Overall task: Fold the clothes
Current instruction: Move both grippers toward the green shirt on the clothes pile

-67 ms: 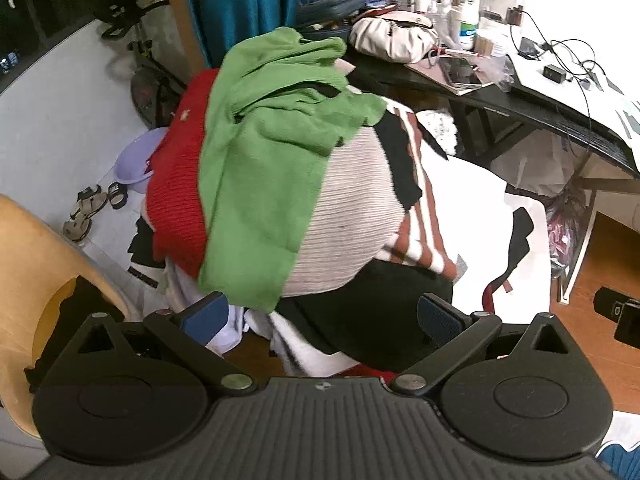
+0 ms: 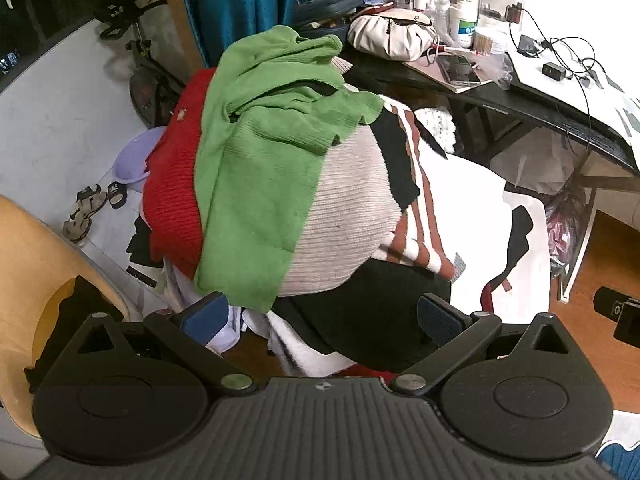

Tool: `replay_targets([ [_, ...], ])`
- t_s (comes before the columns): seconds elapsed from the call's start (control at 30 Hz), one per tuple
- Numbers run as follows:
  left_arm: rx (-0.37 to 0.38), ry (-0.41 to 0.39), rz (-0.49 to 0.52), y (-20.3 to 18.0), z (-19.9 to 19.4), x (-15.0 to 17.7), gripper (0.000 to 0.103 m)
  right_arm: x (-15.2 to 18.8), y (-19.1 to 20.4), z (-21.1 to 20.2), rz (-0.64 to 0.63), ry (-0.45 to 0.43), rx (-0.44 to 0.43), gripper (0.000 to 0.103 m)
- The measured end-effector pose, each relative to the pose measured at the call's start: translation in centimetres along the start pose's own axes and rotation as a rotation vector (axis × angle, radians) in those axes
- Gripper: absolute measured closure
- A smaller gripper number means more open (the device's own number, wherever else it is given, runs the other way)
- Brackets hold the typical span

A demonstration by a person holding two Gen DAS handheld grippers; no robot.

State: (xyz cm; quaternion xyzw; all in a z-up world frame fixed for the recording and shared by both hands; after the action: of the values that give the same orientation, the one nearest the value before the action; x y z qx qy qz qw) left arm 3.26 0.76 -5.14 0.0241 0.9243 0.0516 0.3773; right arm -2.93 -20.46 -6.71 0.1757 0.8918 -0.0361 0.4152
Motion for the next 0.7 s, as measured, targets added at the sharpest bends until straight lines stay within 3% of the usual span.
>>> replay_targets([
  [0.17,-0.020,0.016,0.004,-0.7,1.0,0.1,0.000,-0.5,-1.0,0.7,0.032,0.036,-0.042,0.001],
  [0.47,-0.046,-0.003,-0.054,0.2,0.8,0.0,0.000,-0.6,0.3,2.0,-0.037,0.013,-0.047,0.001],
  [0.7,-0.086,-0.066,-0.110,2.8,0.4,-1.1,0.000,-1.6,1.1,3.0,-0.012,-0.017,-0.091,0.001],
])
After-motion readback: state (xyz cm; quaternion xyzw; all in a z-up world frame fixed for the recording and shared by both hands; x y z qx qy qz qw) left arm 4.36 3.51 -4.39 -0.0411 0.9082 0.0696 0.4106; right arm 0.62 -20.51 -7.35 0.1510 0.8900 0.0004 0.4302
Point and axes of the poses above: each gripper's, at about its wrist camera, not at the fingertips, and z roughly the way its jaws point, y to its left, x to its underside, the point moved 6 cm from there along z, roughly the way its jaws point, and after that the axes turned 13 degrees about -y, right-handed, at the moved point
